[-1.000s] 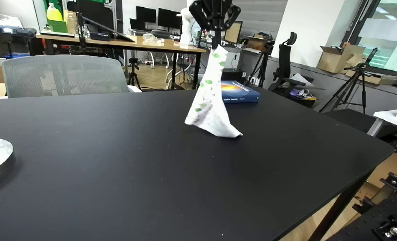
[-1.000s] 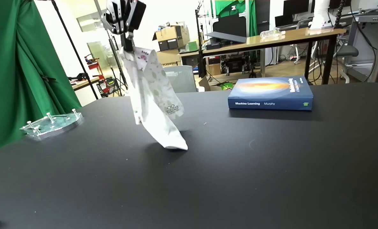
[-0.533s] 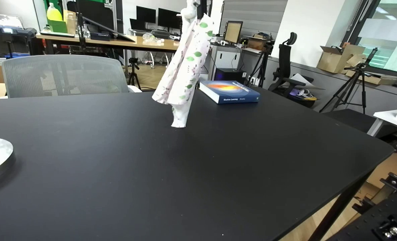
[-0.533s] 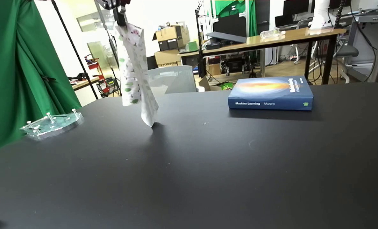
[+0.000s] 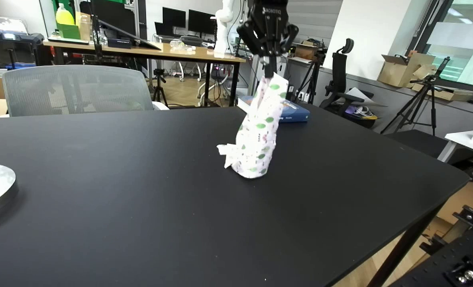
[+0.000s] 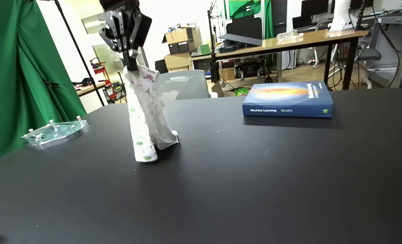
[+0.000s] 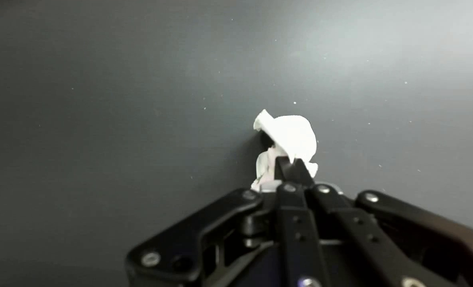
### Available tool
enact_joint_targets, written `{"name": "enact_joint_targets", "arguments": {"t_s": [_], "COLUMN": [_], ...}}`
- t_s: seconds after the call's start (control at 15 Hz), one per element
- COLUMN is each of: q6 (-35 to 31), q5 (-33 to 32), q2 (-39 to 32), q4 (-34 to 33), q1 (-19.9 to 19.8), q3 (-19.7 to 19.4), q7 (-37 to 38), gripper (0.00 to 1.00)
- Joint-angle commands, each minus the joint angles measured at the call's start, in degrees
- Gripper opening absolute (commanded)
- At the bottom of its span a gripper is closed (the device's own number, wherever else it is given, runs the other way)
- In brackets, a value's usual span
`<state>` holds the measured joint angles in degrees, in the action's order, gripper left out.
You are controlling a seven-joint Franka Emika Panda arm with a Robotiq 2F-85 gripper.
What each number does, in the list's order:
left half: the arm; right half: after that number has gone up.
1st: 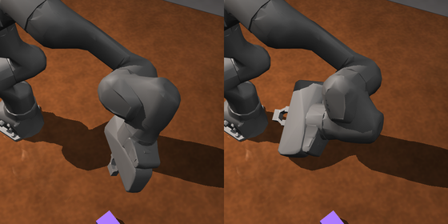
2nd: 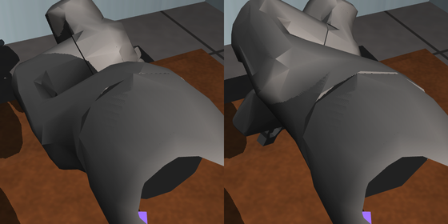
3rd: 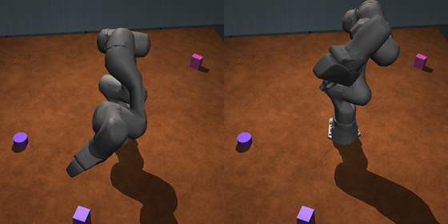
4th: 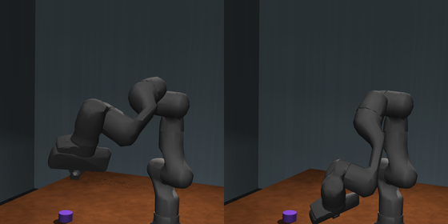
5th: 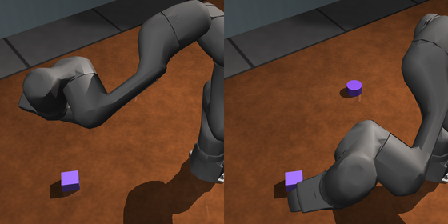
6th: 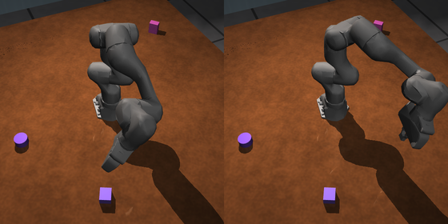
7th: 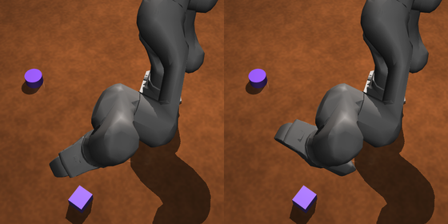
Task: Spread the cloth
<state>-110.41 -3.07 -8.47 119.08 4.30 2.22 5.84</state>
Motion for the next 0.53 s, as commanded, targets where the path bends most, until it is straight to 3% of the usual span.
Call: {"name": "enact_joint_targets", "arguments": {"t_s": [0.0, 0.47], "q6": [-9.33, -22.33], "q5": [1.79, 5.21], "q2": [3.10, 3.39], "q4": [12.12, 23.13], "q1": [-2.56, -8.67], "q3": [-1.55, -6.68], "q7": [-0.50, -1.50], "gripper": [0.00, 0.00]}}
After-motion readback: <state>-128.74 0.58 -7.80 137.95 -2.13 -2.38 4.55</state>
